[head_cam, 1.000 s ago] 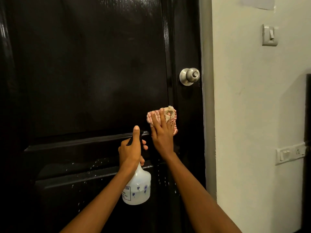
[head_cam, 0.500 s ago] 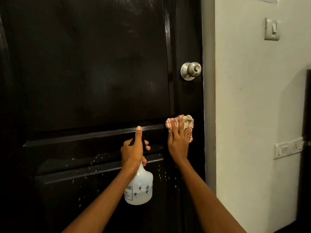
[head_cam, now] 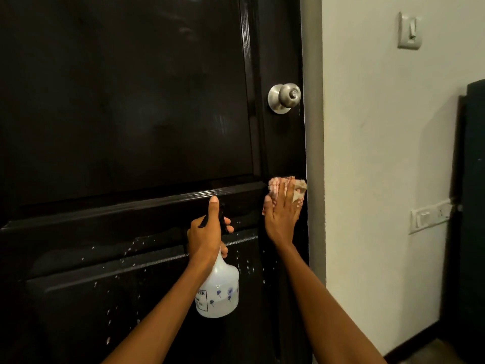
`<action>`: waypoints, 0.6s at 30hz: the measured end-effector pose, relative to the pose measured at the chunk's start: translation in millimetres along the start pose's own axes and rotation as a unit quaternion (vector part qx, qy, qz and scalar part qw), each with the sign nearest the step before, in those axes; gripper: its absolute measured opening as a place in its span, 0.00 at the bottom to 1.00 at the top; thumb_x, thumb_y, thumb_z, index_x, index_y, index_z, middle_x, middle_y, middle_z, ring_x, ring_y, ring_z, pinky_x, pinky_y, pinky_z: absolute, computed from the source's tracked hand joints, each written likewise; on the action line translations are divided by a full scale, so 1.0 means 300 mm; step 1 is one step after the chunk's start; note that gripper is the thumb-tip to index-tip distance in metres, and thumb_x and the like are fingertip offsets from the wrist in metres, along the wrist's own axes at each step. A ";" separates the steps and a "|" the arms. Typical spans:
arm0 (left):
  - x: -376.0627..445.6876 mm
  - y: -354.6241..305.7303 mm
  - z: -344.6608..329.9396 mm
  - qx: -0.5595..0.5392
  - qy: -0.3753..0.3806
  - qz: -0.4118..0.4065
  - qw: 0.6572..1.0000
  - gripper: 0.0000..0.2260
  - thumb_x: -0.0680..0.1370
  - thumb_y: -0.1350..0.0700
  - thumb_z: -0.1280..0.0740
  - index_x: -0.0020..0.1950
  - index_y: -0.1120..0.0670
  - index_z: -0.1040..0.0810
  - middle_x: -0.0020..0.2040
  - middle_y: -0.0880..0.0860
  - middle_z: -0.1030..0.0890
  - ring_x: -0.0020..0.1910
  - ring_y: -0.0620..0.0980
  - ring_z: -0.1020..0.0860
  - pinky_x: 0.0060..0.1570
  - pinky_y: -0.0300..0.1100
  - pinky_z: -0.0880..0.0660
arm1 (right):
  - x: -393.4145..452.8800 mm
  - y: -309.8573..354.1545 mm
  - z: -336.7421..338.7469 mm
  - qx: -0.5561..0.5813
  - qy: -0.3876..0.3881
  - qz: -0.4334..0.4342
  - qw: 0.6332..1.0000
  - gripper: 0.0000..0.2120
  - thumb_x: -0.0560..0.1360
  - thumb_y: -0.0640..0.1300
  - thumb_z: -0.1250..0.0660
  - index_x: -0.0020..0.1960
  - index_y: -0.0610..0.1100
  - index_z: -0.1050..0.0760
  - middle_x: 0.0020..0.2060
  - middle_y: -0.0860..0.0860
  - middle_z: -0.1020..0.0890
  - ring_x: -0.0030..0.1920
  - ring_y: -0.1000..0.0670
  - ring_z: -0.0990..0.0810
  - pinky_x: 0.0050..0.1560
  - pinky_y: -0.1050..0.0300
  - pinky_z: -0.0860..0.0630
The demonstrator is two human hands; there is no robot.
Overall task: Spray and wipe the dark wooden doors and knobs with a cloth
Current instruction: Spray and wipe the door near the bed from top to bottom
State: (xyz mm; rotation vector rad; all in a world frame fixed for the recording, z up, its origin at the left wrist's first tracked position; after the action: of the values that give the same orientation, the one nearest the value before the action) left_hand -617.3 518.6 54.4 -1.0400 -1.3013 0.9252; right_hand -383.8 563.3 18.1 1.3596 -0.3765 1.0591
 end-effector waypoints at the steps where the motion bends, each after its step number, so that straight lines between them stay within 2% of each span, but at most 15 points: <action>1: -0.004 0.017 -0.004 -0.003 0.002 0.004 1.000 0.35 0.80 0.30 0.42 0.47 0.62 0.17 0.41 0.58 0.13 0.21 0.50 0.27 0.24 0.42 0.28 | -0.060 -0.043 -0.022 0.016 -0.001 -0.035 0.999 0.32 0.83 0.63 0.53 0.77 0.66 0.71 0.81 0.56 0.62 0.81 0.52 0.63 0.78 0.49 0.68; 3: -0.011 0.048 -0.003 -0.007 0.005 0.011 1.000 0.34 0.80 0.30 0.42 0.47 0.62 0.18 0.41 0.58 0.13 0.20 0.50 0.28 0.24 0.42 0.29 | -0.182 -0.126 -0.071 0.037 -0.006 -0.133 0.990 0.32 0.84 0.62 0.51 0.78 0.61 0.70 0.80 0.55 0.64 0.81 0.50 0.63 0.79 0.47 0.66; 6: -0.030 0.087 0.013 0.002 0.002 0.017 1.000 0.33 0.81 0.31 0.43 0.46 0.61 0.18 0.40 0.57 0.13 0.20 0.50 0.28 0.25 0.43 0.29 | -0.312 -0.208 -0.120 0.073 -0.024 -0.292 0.953 0.30 0.85 0.59 0.53 0.77 0.58 0.69 0.81 0.53 0.64 0.82 0.46 0.61 0.80 0.45 0.63; 8: -0.044 0.105 0.029 0.010 0.000 0.017 1.000 0.33 0.81 0.32 0.43 0.46 0.61 0.17 0.40 0.57 0.13 0.19 0.50 0.28 0.25 0.43 0.28 | -0.312 -0.205 -0.117 0.099 -0.050 -0.334 0.936 0.30 0.84 0.61 0.55 0.80 0.56 0.66 0.82 0.52 0.61 0.82 0.45 0.58 0.79 0.43 0.60; 11: -0.046 0.123 0.075 0.014 -0.011 0.015 1.000 0.33 0.81 0.32 0.43 0.46 0.61 0.17 0.40 0.56 0.13 0.19 0.50 0.28 0.24 0.43 0.28 | -0.255 -0.148 -0.103 0.120 -0.096 -0.351 0.924 0.30 0.82 0.60 0.56 0.82 0.55 0.58 0.83 0.52 0.57 0.82 0.44 0.55 0.79 0.40 0.58; 13: -0.041 0.133 0.115 0.017 -0.027 0.013 0.999 0.33 0.82 0.32 0.44 0.46 0.60 0.17 0.40 0.56 0.13 0.20 0.51 0.28 0.25 0.44 0.27 | -0.218 -0.081 -0.107 0.117 -0.099 -0.335 0.930 0.28 0.84 0.58 0.54 0.81 0.57 0.58 0.83 0.52 0.57 0.82 0.44 0.56 0.79 0.40 0.59; 15: -0.042 0.145 0.154 0.019 -0.038 0.003 0.999 0.32 0.82 0.32 0.44 0.46 0.59 0.17 0.40 0.55 0.13 0.21 0.52 0.27 0.26 0.45 0.26 | -0.190 0.009 -0.138 0.119 -0.083 -0.276 0.950 0.27 0.85 0.58 0.54 0.81 0.58 0.55 0.83 0.53 0.55 0.81 0.44 0.58 0.79 0.40 0.61; 16: -0.042 0.152 0.174 0.019 -0.046 -0.004 0.999 0.32 0.82 0.32 0.44 0.45 0.59 0.17 0.39 0.55 0.13 0.22 0.53 0.27 0.27 0.45 0.26 | -0.184 0.070 -0.161 0.118 -0.069 -0.226 0.964 0.27 0.84 0.59 0.55 0.82 0.57 0.52 0.83 0.51 0.53 0.81 0.43 0.57 0.79 0.39 0.61; 18: -0.040 0.162 0.215 0.017 -0.065 -0.018 0.998 0.32 0.82 0.32 0.44 0.45 0.59 0.16 0.39 0.55 0.13 0.23 0.54 0.26 0.28 0.45 0.26 | -0.203 0.216 -0.222 0.070 -0.011 -0.063 0.996 0.28 0.84 0.61 0.56 0.82 0.57 0.51 0.82 0.51 0.54 0.81 0.41 0.56 0.78 0.39 0.63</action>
State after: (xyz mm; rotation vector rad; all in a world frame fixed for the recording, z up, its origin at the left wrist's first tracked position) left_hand -680.5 526.2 3.3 -0.9400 -1.4027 0.9986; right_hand -489.0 591.1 -5.0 1.5011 -0.2330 0.9820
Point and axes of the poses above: each hand's wrist, its own x-axis towards the middle knuckle, its own z-axis out of the back of the hand, y = z × x, the point moved 4 cm from there along x, towards the middle knuckle
